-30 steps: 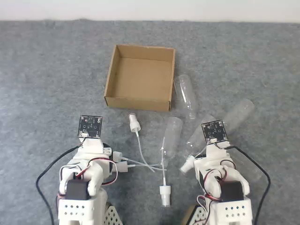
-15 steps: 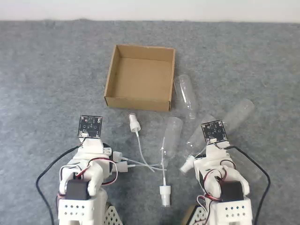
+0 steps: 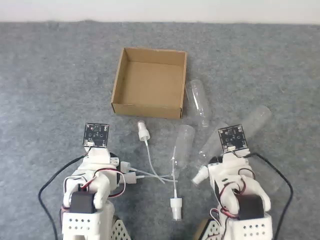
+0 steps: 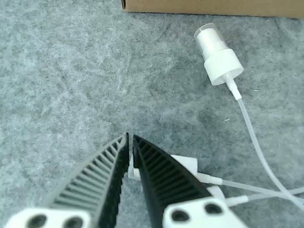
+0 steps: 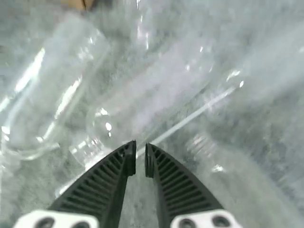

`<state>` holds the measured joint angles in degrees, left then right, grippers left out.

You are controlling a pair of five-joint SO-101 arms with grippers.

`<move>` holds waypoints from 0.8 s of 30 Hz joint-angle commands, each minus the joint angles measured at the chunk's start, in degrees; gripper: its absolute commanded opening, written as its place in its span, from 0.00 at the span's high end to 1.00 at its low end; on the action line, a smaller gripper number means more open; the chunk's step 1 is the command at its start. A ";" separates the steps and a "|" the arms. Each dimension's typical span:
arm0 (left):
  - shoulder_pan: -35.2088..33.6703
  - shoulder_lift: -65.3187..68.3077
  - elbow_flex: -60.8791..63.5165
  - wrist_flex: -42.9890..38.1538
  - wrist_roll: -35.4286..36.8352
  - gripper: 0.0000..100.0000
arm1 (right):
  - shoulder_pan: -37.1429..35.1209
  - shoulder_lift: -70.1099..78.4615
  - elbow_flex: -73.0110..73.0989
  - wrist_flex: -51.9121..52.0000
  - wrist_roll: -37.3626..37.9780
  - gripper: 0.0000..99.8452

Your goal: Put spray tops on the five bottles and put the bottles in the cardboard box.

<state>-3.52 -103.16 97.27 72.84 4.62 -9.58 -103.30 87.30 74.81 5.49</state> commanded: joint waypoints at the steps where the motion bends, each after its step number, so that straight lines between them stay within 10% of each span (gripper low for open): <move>1: 0.00 -1.05 -0.75 -0.44 -0.35 0.99 | -0.04 -0.66 -6.86 0.13 -0.09 0.99; 12: 0.00 -1.05 -0.75 -0.44 -0.35 0.99 | 2.68 -0.66 -17.14 -0.04 19.43 0.99; 24: 0.00 -1.05 -0.75 -0.44 -0.35 0.99 | 3.47 -0.31 -32.09 -2.24 20.92 0.99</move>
<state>-3.52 -103.16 97.27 72.84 4.62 -6.51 -104.09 61.27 74.11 25.71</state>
